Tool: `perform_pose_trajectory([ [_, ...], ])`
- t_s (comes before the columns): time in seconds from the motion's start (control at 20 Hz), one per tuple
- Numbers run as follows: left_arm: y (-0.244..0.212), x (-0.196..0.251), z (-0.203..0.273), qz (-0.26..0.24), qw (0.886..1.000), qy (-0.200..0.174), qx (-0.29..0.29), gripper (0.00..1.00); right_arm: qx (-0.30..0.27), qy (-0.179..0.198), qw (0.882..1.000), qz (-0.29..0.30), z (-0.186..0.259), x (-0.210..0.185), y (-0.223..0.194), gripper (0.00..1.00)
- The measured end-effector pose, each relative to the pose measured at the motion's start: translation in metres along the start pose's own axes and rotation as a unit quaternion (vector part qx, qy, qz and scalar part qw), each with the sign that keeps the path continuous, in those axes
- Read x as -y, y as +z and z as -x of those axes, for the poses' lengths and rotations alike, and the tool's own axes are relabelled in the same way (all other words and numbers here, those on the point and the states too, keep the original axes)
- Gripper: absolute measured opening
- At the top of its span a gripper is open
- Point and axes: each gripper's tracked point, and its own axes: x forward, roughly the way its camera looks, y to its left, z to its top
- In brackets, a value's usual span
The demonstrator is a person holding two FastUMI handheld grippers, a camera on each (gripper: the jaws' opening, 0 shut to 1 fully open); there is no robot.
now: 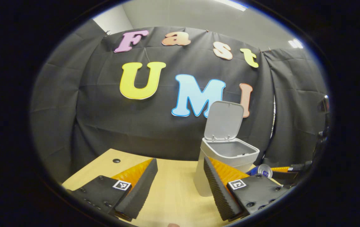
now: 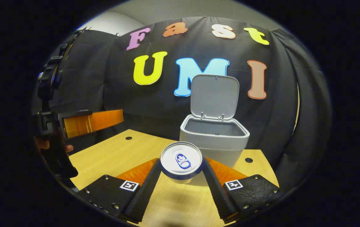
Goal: Press the lid of the desktop garbage bin to open it, pick up the crumpled paper on the desktop and throw it into the bin, then pick up the pop can on the desktop and drop it into the bin, and finally close the garbage bin lid.
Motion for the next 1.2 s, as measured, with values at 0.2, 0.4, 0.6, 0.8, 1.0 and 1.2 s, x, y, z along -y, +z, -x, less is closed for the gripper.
perform_pose_trajectory([
  [0.2, 0.001, -0.002, -0.001, 0.001, 1.0, 0.004, 0.001, 0.96, 0.058, -0.01, 0.998, 0.012, -0.011, 0.012, 0.038, 0.84],
  [0.4, 0.0, 0.0, -0.004, 0.001, 1.0, 0.002, 0.001, 0.95, 0.109, -0.022, 0.993, 0.029, -0.022, 0.022, 0.071, 0.84],
  [0.6, 0.0, 0.002, -0.004, 0.002, 1.0, 0.001, 0.002, 0.95, 0.14, -0.036, 0.988, 0.052, -0.039, 0.029, 0.094, 0.84],
  [0.8, 0.002, 0.006, -0.004, 0.0, 1.0, -0.001, 0.004, 0.95, 0.142, -0.046, 0.985, 0.088, -0.064, 0.032, 0.094, 0.84],
  [1.0, 0.0, 0.006, -0.004, -0.002, 1.0, -0.001, 0.001, 0.95, 0.118, -0.046, 0.987, 0.099, -0.085, 0.034, 0.081, 0.84],
  [1.2, 0.002, 0.001, -0.006, -0.001, 1.0, 0.005, 0.001, 0.95, 0.106, -0.052, 0.988, 0.098, -0.093, 0.037, 0.074, 0.85],
])
